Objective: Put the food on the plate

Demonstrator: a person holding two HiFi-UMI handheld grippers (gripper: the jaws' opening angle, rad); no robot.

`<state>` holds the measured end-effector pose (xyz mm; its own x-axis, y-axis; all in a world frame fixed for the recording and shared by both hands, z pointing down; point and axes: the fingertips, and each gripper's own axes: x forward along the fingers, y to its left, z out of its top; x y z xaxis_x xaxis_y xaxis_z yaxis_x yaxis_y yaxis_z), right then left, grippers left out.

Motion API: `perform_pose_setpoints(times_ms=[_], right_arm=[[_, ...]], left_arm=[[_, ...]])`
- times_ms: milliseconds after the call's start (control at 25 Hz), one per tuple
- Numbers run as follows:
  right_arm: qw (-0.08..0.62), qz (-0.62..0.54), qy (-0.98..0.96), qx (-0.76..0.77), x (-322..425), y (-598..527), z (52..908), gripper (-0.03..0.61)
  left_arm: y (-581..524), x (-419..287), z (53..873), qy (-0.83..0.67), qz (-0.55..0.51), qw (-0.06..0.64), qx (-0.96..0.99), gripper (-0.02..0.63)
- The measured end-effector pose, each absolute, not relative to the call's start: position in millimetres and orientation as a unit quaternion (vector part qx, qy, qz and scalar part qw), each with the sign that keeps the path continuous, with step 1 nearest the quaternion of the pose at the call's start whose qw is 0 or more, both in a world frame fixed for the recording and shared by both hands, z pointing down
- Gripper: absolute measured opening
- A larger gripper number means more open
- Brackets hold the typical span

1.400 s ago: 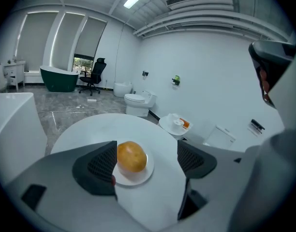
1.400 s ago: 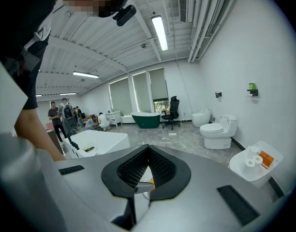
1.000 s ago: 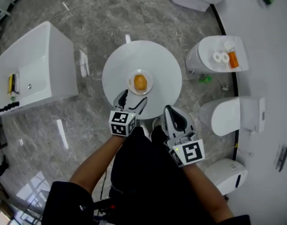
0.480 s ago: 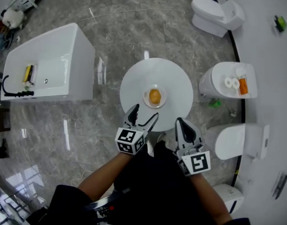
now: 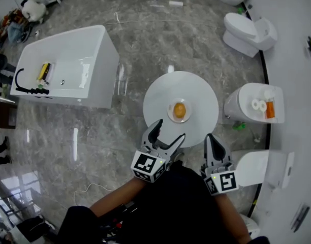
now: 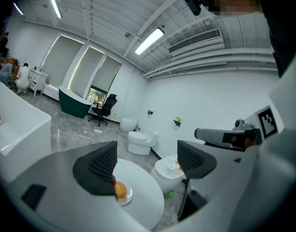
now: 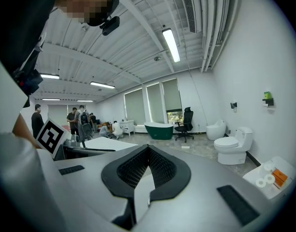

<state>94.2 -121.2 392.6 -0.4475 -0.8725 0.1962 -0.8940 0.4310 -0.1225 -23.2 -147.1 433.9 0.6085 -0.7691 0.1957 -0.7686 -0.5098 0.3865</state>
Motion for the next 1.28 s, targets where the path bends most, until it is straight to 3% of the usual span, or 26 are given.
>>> perform_pose_setpoints(times_ms=[640,720,920,1080,1200,1280], right_arm=[[0.028,0.072,-0.867,0.493,75,-111,348,0.005],[0.027,0.068,-0.869,0.489,71,-111,344,0.005],[0.020,0.066,-0.877,0.476,66,-112,335,0.005],[0.017,0.060,-0.882,0.466,61,-114,335,0.005],[0.013,0.060,-0.888,0.457,57,-114,336,0.005],[0.012,0.063,-0.892,0.447,53,-114,336,0.005]], left_arm=[[-120,-44,354,-0.486,-0.079,0.181,0.851,0.390],[-117,-48,348,-0.489,-0.090,0.174,0.850,0.313],[-113,-56,341,-0.500,-0.095,0.163,0.845,0.267],[-112,-62,328,-0.498,-0.131,0.165,0.841,0.096],[-109,-66,329,-0.514,-0.119,0.154,0.836,0.007],[-107,-68,331,-0.524,-0.109,0.152,0.831,0.000]])
